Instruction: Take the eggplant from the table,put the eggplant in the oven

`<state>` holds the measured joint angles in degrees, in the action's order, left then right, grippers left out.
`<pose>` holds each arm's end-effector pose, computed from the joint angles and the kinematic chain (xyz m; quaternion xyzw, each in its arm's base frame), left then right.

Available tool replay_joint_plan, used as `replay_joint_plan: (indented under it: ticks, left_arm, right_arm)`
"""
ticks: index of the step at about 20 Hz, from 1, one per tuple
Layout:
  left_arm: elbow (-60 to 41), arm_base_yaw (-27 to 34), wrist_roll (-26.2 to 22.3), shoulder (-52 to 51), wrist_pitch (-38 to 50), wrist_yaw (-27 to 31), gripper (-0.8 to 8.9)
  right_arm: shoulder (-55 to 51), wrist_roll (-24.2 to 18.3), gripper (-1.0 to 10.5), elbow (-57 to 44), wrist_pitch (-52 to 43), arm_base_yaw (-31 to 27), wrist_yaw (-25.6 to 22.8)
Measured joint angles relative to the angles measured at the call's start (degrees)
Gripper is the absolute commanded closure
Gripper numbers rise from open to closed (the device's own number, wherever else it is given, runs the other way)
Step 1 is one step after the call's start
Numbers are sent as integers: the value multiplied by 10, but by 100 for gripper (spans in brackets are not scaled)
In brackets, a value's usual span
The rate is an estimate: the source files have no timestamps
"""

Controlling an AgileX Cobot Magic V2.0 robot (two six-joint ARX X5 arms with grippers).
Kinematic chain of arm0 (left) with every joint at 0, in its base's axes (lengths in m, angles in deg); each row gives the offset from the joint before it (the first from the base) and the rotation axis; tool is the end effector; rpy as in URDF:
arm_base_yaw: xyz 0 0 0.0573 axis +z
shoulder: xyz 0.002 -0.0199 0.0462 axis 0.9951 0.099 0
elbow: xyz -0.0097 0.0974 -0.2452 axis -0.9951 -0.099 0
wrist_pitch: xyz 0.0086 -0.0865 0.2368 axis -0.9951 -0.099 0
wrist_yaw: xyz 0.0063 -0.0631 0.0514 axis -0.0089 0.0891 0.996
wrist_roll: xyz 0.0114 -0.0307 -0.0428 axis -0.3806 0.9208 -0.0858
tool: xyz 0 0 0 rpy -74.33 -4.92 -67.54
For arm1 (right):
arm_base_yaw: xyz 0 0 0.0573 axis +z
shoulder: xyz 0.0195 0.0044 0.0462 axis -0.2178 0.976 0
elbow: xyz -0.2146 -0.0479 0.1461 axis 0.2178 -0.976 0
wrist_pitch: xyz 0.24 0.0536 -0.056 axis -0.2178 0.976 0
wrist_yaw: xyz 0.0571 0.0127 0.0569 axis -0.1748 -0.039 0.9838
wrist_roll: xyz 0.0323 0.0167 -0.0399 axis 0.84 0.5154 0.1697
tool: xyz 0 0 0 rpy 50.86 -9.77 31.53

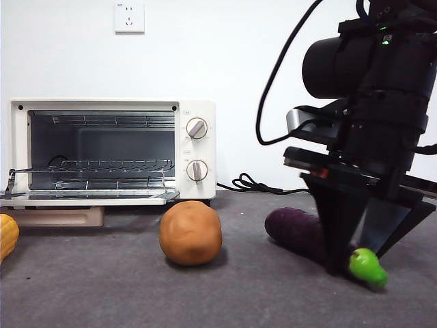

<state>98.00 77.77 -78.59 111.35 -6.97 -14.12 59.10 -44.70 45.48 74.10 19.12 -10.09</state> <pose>0.0596 -0.0055 0.4690 0.0601 0.1298 -0.0407 0.9889 0.2353 0.1504 0.1608 -0.0642 0.6327 0.2171 0.7406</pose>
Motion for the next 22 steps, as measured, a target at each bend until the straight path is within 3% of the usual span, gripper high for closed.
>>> replay_joint_plan:
  ticks: [2,7,11,16,22]
  left_arm:
    - [0,0,0,0,0,0,819]
    - [0,0,-2,3,0,0,819]
    - [0,0,-2,12,0,0,819]
    - [0,0,-2,14,0,-2,819]
    - [0,0,-2,14,0,-13,819]
  right_arm:
    - [0,0,962,0,-1,-2,-1]
    - [-12,0,962,-1,3,2,5]
    - [-108,-3,962,23,55,17,14]
    - [-162,-5,962,121,76,20,146]
    - [-82,-4,962,195,65,68,166]
